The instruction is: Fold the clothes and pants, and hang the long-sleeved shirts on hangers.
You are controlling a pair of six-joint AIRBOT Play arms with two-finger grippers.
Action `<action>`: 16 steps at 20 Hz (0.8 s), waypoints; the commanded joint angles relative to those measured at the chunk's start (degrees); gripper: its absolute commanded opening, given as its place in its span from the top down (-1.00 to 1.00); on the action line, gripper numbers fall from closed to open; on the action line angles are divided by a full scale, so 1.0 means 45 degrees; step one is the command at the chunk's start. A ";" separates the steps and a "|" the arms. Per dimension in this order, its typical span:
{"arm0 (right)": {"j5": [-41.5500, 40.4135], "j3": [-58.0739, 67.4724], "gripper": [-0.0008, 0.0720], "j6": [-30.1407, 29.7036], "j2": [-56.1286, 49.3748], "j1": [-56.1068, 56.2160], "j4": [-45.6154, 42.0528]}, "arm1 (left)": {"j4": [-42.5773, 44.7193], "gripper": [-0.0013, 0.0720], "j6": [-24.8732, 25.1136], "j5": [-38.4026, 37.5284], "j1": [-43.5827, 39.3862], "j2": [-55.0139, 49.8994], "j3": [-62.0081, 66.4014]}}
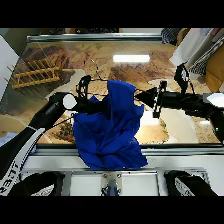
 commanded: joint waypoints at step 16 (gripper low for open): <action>0.0015 0.0015 0.97 0.1248 0.0651 0.0000 0.0053 | 0.0272 0.94 -0.0044 -0.0034 0.2035 0.1277 0.0000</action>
